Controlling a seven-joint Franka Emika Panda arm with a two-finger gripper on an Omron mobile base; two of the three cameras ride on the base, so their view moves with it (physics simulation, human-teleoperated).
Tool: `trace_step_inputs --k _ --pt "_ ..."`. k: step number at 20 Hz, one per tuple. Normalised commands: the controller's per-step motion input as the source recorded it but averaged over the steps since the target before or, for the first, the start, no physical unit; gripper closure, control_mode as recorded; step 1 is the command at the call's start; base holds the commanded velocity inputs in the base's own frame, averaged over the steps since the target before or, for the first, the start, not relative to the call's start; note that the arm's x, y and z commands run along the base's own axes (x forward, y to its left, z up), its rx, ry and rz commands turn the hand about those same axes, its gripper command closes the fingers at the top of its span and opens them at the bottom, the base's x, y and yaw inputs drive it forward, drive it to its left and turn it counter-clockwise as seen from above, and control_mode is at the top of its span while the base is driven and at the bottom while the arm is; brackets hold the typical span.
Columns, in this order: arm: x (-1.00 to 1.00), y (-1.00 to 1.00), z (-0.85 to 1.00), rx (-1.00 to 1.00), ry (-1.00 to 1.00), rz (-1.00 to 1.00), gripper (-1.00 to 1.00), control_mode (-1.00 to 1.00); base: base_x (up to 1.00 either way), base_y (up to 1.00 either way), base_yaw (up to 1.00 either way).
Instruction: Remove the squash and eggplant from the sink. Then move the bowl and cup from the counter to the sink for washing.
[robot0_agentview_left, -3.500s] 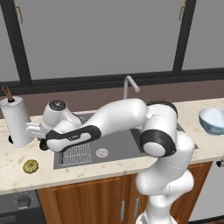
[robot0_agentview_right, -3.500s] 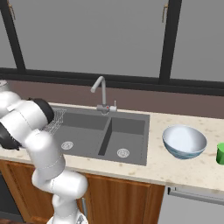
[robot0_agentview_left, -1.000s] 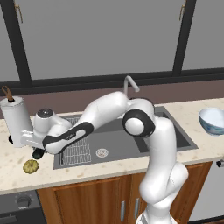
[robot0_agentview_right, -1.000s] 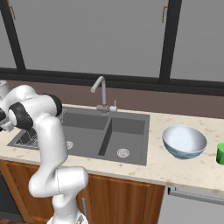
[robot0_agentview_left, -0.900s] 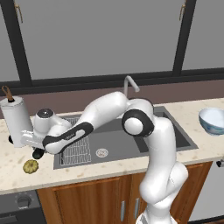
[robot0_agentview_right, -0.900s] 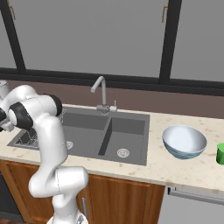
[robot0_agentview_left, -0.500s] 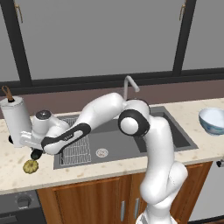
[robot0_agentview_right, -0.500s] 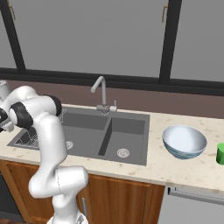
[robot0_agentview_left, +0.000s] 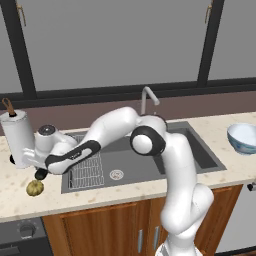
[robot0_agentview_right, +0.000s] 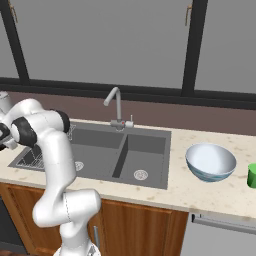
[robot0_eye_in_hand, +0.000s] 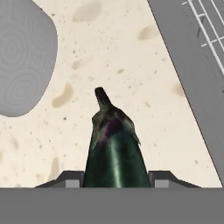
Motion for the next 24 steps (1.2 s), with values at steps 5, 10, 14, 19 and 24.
trace_step_inputs --k 5,10,14,19,24 --pt "0.04 0.12 -0.14 0.00 0.00 -0.03 1.00 -1.00 0.00 0.00 0.00" --pt "0.00 0.18 -0.18 0.00 0.01 -0.03 1.00 -1.00 0.00 0.00 0.00" --pt "0.01 0.14 -0.21 0.00 0.04 -0.04 1.00 -1.00 0.00 0.00 0.00" --pt "0.00 0.03 -0.19 -0.03 0.05 -0.04 1.00 -1.00 0.00 0.00 0.00" --pt "0.00 0.00 -0.04 0.00 0.00 0.00 1.00 -1.00 0.00 0.00 0.00"
